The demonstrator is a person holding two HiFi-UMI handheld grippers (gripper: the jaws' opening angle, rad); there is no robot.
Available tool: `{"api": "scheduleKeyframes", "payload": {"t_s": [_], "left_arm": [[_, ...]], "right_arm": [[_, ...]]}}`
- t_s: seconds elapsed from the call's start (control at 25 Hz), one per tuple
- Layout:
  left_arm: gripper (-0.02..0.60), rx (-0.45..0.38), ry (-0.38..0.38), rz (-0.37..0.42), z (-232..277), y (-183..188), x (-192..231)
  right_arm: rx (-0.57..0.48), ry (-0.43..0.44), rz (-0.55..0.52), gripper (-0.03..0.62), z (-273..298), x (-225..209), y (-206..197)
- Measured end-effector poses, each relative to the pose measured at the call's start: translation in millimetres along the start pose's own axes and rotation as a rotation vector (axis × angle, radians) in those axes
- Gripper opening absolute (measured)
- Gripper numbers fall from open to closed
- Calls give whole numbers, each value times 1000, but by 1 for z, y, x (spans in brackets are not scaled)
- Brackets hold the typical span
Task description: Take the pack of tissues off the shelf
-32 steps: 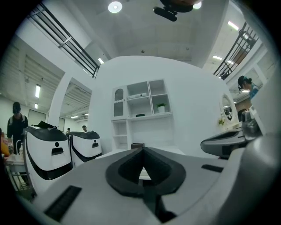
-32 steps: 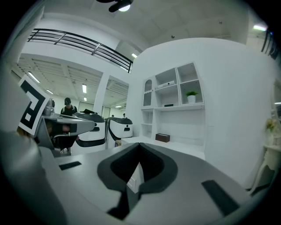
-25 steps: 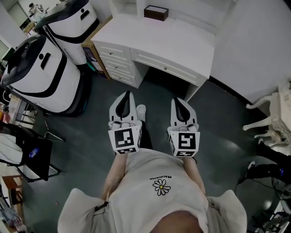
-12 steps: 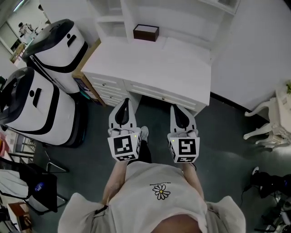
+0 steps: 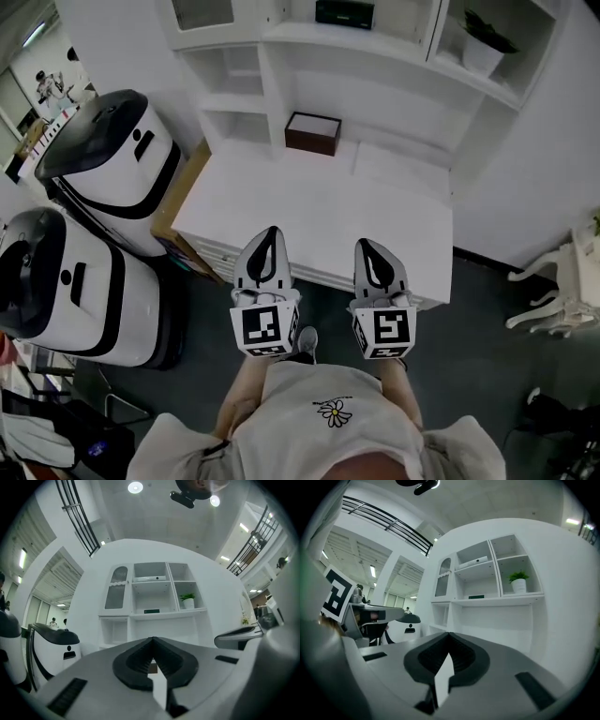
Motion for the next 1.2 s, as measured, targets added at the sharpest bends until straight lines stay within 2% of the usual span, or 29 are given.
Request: {"api": "scheduleKeyframes", "payload": {"t_s": [0.2,0.44,0.76,1.2], "left_arm": [[-2,26,-26,-70,56,-16,29],[-2,38,-30,-94,81,-30,35],[-2,45,-12,-63,109,-33,26],[-2,40,-44,-41,141,-25,7]], "right_arm": [[13,-53,37,3,50,-13,3],[36,-58,52,3,79,-20,1],[17,-36,50,3,109,-38,1],[23,-63,63,3,117,-72,0]]}}
Point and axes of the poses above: the fingertips, and each gripper's own axes: z forward along the fingers, x to its left, y out of its top, the point moved 10 cm from there along -z, backward along the fingers, and after that the axes turned 12 degrees about z, right-handed, at the moved point
